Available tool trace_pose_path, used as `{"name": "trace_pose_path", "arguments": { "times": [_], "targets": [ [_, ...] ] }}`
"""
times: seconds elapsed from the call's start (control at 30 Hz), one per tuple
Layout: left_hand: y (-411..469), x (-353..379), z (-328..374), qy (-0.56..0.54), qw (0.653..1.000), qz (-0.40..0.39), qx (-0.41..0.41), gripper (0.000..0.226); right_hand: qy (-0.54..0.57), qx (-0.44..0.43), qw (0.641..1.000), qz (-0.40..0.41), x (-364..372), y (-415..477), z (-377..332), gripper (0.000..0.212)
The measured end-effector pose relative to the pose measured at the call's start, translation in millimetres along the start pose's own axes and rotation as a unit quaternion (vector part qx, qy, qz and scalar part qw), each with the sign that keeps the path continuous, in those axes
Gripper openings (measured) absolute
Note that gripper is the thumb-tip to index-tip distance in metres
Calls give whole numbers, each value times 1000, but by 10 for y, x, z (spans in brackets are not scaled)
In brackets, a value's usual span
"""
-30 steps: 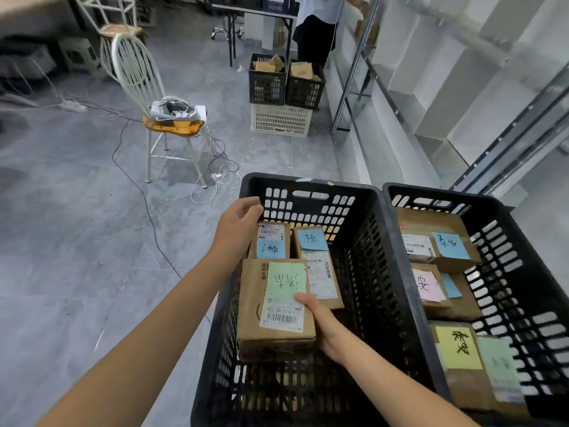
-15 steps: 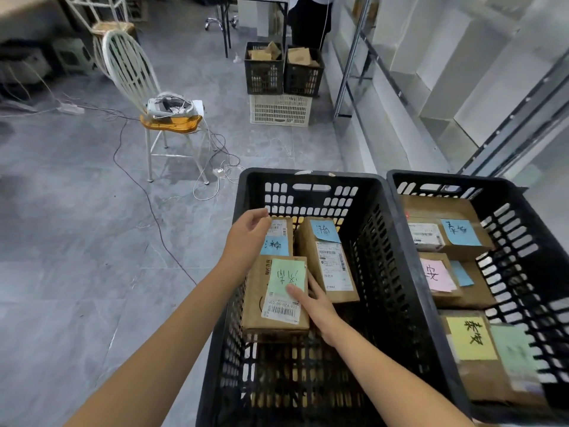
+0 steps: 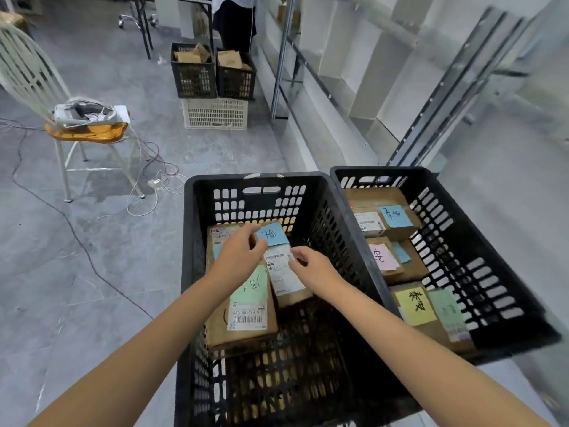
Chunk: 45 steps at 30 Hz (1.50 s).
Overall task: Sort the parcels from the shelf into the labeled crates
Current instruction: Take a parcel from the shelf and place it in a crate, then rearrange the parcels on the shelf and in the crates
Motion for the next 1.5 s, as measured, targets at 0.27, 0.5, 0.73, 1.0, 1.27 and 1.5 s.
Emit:
{"name": "trace_pose_path", "arguments": {
  "times": [0.27, 0.5, 0.73, 1.0, 1.27, 1.5],
  "targets": [
    [-45, 289, 312, 121, 980, -101, 124, 52, -87, -48, 992, 82, -396, -146, -113, 45],
    [-292, 193, 821, 145, 965, -98, 197, 54, -138, -72, 978, 135, -904, -719, -217, 44],
    [-922, 416, 1577, 157, 937, -86, 300, 54, -147, -64, 968, 192, -1520, -1637, -70, 47],
    [-2151, 1257, 2487, 141, 896, -139, 397, 55, -180, -12, 931, 317, -1966, -3399, 500, 47],
    [-3687, 2319, 2936, 115, 824, -228, 505, 56, -181, 80, 896, 398, -2317, -5329, 1182, 55],
    [-4647, 2705, 3925, 71, 784, -245, 566, 53, -157, 164, 846, 482, -2617, -6575, 1502, 60]
  ]
}}
Point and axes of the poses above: each hand's wrist, its own y-axis towards the middle knuckle, its own x-axis out of the palm, z = x × y, the point moved 5 cm from there along y, towards the middle knuckle, and after that the axes turned 1 degree about z, right-handed, at the moved point
